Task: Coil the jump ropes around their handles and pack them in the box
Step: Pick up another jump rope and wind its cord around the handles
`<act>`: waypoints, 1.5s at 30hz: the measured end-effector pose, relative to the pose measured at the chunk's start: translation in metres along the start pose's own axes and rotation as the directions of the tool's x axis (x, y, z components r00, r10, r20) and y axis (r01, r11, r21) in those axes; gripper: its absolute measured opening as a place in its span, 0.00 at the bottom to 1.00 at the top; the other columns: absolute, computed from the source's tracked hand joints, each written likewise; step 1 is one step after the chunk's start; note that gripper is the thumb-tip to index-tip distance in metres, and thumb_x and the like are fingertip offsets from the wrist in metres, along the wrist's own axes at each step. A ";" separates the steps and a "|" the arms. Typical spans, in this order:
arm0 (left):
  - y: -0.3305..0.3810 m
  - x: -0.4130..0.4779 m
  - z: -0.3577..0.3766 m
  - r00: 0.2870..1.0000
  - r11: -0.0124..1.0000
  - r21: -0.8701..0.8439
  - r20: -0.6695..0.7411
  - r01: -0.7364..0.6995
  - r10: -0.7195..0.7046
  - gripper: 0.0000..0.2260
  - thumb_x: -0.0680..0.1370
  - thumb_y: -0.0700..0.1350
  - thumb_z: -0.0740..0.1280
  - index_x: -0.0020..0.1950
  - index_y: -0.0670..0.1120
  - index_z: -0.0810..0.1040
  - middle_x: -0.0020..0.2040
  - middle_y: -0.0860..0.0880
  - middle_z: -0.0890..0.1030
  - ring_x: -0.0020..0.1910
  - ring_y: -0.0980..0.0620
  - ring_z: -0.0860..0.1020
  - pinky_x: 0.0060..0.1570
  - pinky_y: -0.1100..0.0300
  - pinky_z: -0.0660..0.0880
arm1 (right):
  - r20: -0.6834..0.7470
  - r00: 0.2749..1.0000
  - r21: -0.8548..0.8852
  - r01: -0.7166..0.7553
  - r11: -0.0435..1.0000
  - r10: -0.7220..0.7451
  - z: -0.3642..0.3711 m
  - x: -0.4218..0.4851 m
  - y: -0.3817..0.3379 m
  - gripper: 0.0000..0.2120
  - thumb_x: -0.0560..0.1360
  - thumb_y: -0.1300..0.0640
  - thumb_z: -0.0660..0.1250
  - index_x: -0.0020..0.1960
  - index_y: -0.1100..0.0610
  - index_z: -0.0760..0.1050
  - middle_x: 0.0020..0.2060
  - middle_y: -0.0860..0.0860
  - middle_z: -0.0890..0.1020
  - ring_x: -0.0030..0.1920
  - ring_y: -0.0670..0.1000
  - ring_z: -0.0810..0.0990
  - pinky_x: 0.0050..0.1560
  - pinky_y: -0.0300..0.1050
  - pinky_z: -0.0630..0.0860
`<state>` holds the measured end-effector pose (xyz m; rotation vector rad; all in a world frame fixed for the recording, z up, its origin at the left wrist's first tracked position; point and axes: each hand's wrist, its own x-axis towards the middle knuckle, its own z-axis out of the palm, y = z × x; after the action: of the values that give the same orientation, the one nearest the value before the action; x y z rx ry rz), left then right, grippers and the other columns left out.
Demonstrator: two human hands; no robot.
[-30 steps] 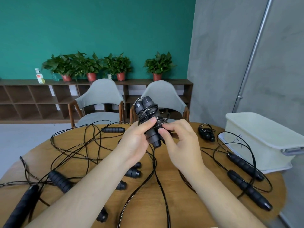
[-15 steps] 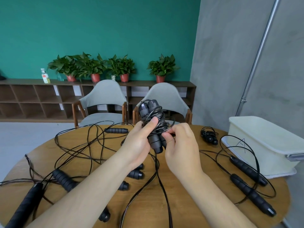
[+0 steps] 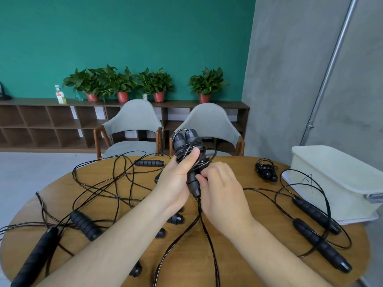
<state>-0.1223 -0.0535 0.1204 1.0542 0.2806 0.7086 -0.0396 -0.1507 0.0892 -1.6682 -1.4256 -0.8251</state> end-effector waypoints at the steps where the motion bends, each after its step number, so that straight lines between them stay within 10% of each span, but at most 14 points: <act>1: 0.000 0.000 -0.001 1.000 1.000 0.000 -0.001 0.008 -0.008 0.21 0.78 0.49 0.70 0.68 0.41 0.76 0.61 0.39 0.82 0.58 0.44 0.83 0.54 0.54 0.80 | 0.021 0.999 -0.005 0.047 0.999 -0.046 -0.001 0.000 0.002 0.06 0.80 0.60 0.62 0.46 0.60 0.74 0.42 0.53 0.76 0.43 0.52 0.73 0.44 0.43 0.72; 6: 0.003 0.003 -0.007 1.000 1.000 0.019 0.008 0.003 -0.003 0.20 0.78 0.49 0.70 0.67 0.41 0.78 0.57 0.41 0.83 0.57 0.44 0.82 0.59 0.50 0.78 | 0.188 0.966 0.082 0.163 0.983 -0.176 -0.011 0.004 0.020 0.05 0.78 0.66 0.68 0.53 0.64 0.79 0.46 0.54 0.77 0.46 0.53 0.76 0.50 0.38 0.73; 15: -0.006 -0.001 0.004 0.999 0.997 0.054 0.012 0.051 -0.052 0.17 0.81 0.48 0.67 0.68 0.43 0.75 0.60 0.43 0.84 0.60 0.47 0.83 0.58 0.52 0.78 | 0.066 0.997 0.019 0.025 1.000 -0.026 -0.004 0.008 0.018 0.04 0.78 0.61 0.65 0.44 0.60 0.76 0.40 0.52 0.76 0.41 0.52 0.75 0.42 0.40 0.71; 21: -0.016 -0.002 -0.001 0.989 0.989 0.008 -0.011 0.147 -0.147 0.16 0.81 0.47 0.68 0.68 0.43 0.77 0.57 0.43 0.85 0.53 0.48 0.85 0.44 0.57 0.82 | 0.080 0.997 0.076 -0.028 0.997 0.022 0.000 0.009 0.011 0.06 0.76 0.67 0.68 0.42 0.60 0.75 0.39 0.52 0.75 0.40 0.51 0.73 0.44 0.41 0.71; 25: -0.010 0.000 -0.017 0.995 0.994 0.046 0.018 0.101 -0.102 0.18 0.81 0.50 0.67 0.68 0.42 0.77 0.62 0.39 0.82 0.61 0.43 0.82 0.60 0.48 0.78 | 0.192 0.981 0.319 -0.040 0.947 -0.023 -0.002 0.001 0.017 0.03 0.79 0.63 0.68 0.49 0.58 0.80 0.45 0.47 0.76 0.48 0.48 0.75 0.51 0.38 0.73; 35: 0.000 0.020 -0.017 0.999 0.996 0.078 0.031 0.037 -0.040 0.19 0.81 0.49 0.69 0.69 0.43 0.77 0.65 0.39 0.81 0.64 0.40 0.80 0.62 0.44 0.78 | 0.483 0.760 0.481 -0.645 0.594 0.434 -0.008 -0.002 0.015 0.48 0.69 0.39 0.77 0.78 0.32 0.50 0.69 0.35 0.60 0.67 0.41 0.70 0.61 0.41 0.78; 39: -0.010 0.022 -0.003 0.991 0.984 0.173 0.126 0.032 -0.054 0.18 0.81 0.49 0.68 0.70 0.44 0.76 0.63 0.42 0.82 0.62 0.41 0.81 0.60 0.47 0.79 | 0.397 0.811 0.374 -0.571 0.731 0.430 0.000 0.003 0.019 0.44 0.72 0.45 0.76 0.79 0.38 0.53 0.69 0.38 0.64 0.65 0.37 0.70 0.65 0.33 0.71; 45: -0.022 0.038 0.008 0.991 0.935 0.355 0.121 0.017 -0.064 0.17 0.83 0.55 0.64 0.68 0.48 0.78 0.60 0.49 0.84 0.61 0.50 0.82 0.63 0.52 0.76 | 0.308 0.758 0.396 -0.652 0.647 0.575 0.012 -0.001 0.032 0.40 0.74 0.52 0.75 0.80 0.47 0.57 0.64 0.38 0.65 0.60 0.35 0.68 0.52 0.20 0.65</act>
<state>-0.0810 -0.0409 0.1099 1.4280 0.3228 0.5587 -0.0084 -0.1434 0.0775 -1.6639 -0.9227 0.0652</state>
